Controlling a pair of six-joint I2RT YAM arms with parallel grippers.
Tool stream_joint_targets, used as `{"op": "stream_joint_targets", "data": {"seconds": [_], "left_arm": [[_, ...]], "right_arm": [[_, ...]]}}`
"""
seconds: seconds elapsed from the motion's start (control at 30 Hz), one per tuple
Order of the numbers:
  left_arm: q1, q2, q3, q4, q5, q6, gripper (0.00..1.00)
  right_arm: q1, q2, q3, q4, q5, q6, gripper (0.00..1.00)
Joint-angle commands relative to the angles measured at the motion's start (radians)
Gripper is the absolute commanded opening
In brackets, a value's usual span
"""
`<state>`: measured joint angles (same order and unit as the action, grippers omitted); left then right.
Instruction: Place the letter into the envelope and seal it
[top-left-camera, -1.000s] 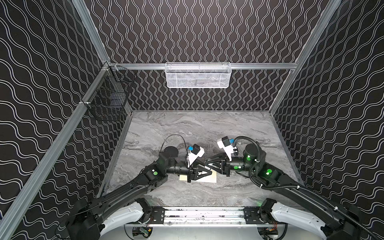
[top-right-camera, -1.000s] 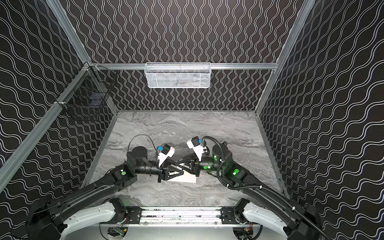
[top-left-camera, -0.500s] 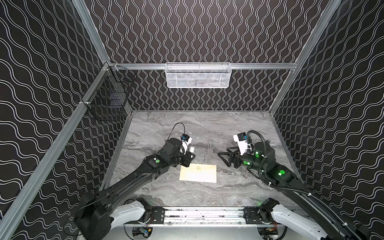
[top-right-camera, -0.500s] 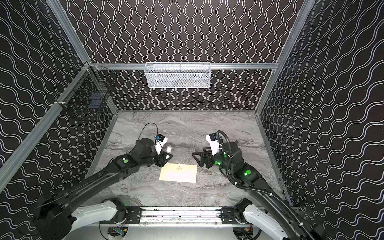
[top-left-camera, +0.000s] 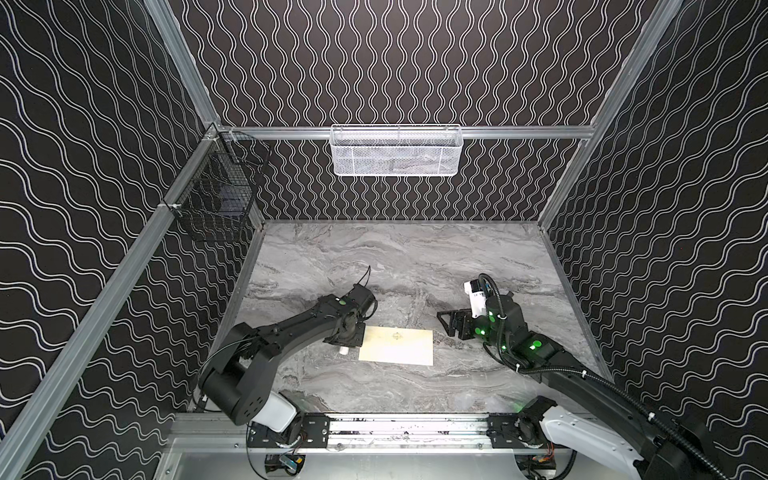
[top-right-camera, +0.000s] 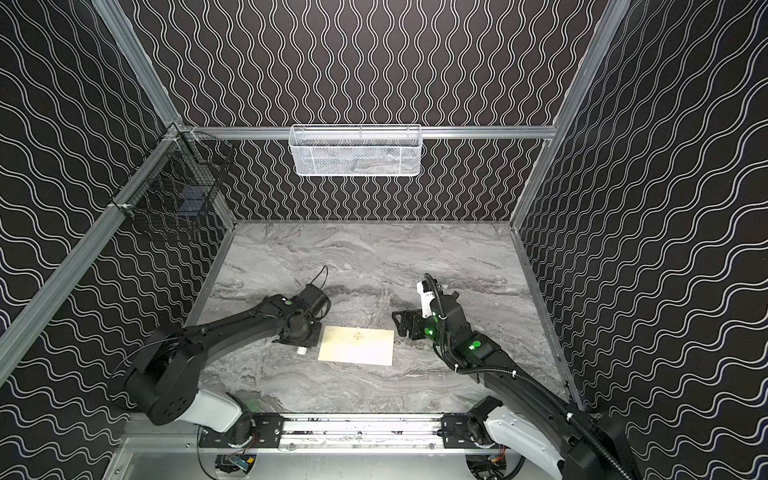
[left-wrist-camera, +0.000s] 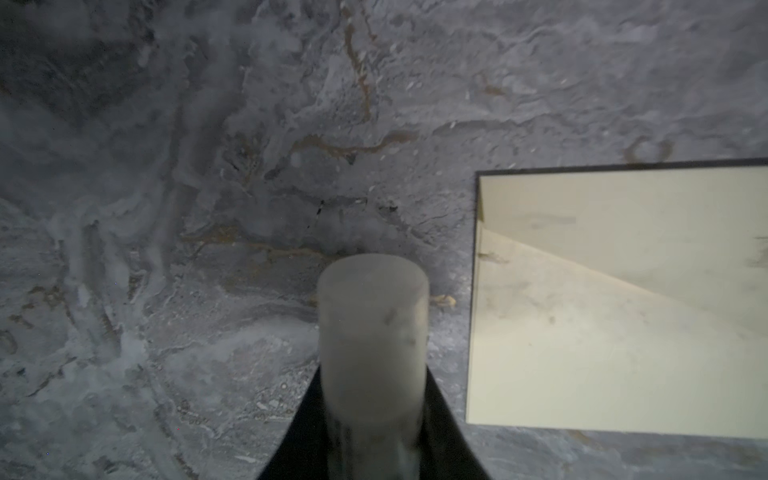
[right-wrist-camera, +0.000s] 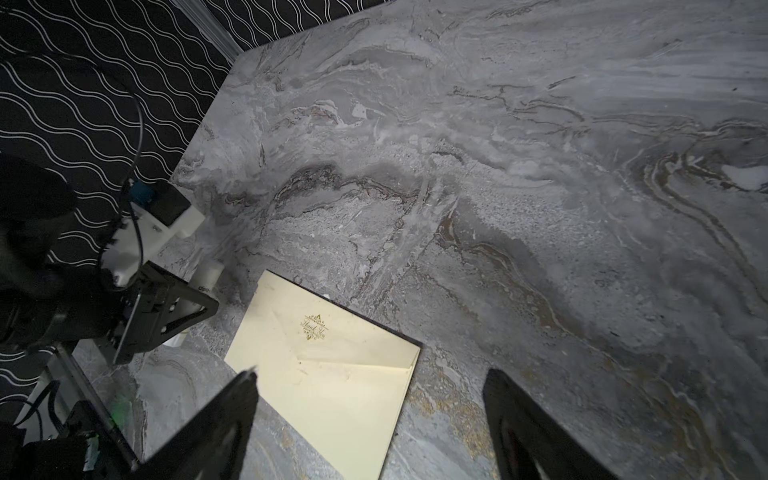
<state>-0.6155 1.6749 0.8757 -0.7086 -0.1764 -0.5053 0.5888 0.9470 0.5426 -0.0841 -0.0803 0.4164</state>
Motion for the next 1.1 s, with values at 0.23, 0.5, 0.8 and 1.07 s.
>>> {"op": "stream_joint_targets", "data": {"seconds": [0.23, 0.5, 0.8, 1.07], "left_arm": [[0.0, 0.045, -0.027, 0.036, -0.038, -0.05, 0.0], [0.002, 0.042, -0.056, 0.085, 0.014, -0.054, 0.0], [0.002, 0.045, -0.082, 0.122, 0.07, -0.059, 0.25], [0.013, 0.026, -0.079, 0.126, 0.093, -0.047, 0.41]], "right_arm": [[-0.007, -0.019, -0.021, 0.06, -0.002, 0.027, 0.88], [-0.006, -0.001, -0.003, 0.035, -0.045, 0.027, 0.88], [-0.006, 0.006, 0.011, 0.023, -0.062, 0.017, 0.86], [-0.007, 0.032, 0.011, 0.057, -0.113, 0.034, 0.85]]}}
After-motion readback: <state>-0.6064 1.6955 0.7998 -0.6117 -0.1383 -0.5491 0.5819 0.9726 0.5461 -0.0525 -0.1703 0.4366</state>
